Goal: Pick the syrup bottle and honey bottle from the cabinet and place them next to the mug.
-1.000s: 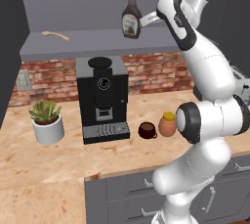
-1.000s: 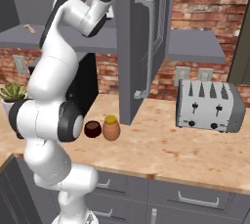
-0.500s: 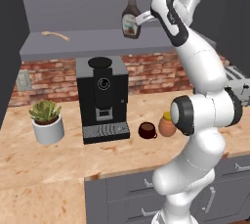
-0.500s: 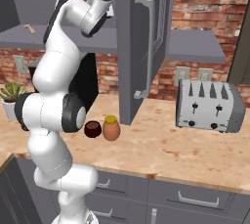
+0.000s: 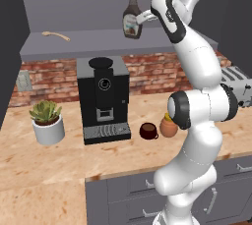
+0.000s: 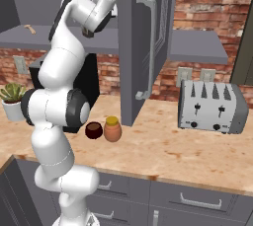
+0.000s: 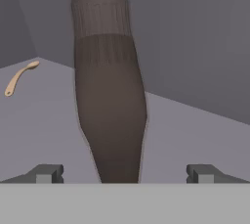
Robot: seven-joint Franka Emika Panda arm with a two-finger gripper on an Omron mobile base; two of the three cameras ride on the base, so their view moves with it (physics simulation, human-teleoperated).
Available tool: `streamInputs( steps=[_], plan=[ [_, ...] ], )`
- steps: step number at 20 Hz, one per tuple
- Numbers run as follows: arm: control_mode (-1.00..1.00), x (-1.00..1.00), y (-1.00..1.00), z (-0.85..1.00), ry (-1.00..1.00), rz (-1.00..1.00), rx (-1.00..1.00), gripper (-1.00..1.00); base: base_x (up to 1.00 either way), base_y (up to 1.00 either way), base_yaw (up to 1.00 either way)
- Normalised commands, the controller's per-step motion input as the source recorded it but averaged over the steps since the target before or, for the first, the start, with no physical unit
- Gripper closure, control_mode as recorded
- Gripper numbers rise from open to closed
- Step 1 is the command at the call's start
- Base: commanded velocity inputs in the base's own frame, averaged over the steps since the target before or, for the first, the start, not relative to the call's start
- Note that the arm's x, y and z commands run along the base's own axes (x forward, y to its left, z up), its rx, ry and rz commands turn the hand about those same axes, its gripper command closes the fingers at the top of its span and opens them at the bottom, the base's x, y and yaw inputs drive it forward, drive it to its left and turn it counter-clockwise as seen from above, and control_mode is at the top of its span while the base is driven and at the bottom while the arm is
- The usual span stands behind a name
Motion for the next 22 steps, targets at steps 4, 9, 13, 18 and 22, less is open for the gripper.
streamInputs(
  steps=[4, 9, 13, 18, 22],
  plan=[
    [-1.0, 0.0, 0.21, 0.0, 0.0, 0.0, 0.0, -1.0, 0.0, 0.0, 0.0],
    [-1.0, 0.0, 0.16, 0.0, 0.0, 0.0, 0.0, -1.0, 0.0, 0.0, 0.0],
    [-1.0, 0.11, 0.0, -0.11, 0.0, 0.0, 0.0, -1.0, 0.0, 0.0, 0.0],
    [-1.0, 0.12, 0.0, -0.06, 0.0, 0.0, 0.0, -1.0, 0.0, 0.0, 0.0],
    [-1.0, 0.03, 0.07, 0.0, 0.0, 0.0, 0.0, -1.0, 0.0, 0.0, 0.0]
  ],
)
